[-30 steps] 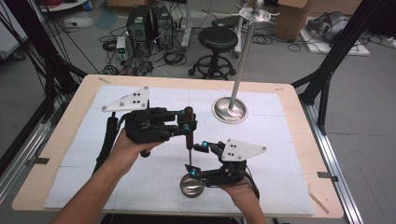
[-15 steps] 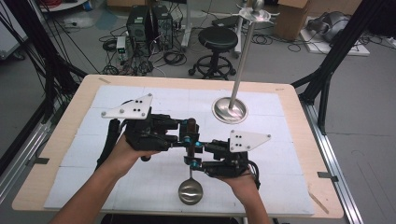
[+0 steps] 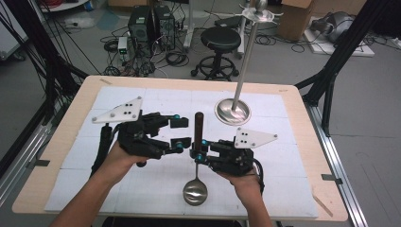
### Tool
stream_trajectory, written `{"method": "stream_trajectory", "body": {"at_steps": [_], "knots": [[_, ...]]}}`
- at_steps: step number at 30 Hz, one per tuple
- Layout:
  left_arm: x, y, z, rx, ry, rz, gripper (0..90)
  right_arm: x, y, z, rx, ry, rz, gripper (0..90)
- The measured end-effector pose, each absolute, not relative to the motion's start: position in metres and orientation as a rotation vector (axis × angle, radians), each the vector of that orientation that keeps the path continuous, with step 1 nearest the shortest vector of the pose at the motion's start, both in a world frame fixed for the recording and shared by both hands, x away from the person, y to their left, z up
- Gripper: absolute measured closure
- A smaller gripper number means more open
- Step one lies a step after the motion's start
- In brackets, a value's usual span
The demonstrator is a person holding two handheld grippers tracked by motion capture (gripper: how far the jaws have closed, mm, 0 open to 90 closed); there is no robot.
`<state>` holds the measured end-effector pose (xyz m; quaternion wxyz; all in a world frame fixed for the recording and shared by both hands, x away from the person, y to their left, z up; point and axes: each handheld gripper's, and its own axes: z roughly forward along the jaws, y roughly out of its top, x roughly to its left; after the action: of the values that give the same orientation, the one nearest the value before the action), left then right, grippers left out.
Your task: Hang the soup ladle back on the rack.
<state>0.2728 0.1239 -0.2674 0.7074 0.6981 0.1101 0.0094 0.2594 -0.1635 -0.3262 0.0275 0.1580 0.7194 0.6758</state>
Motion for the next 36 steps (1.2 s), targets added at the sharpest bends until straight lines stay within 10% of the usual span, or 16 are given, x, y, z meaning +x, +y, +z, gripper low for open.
{"method": "stream_trajectory", "body": {"at_steps": [9, 36], "knots": [[0.27, 0.183, -0.301, 1.532, 0.412, 0.185, 16.5, 0.277, -0.177, -0.311, 0.59, 2.169, 2.008, 73.2], [0.267, 0.242, -0.385, 1.591, 0.589, 0.348, 16.9, 0.401, -0.231, -0.234, 0.77, 2.006, 1.948, 73.1]]}}
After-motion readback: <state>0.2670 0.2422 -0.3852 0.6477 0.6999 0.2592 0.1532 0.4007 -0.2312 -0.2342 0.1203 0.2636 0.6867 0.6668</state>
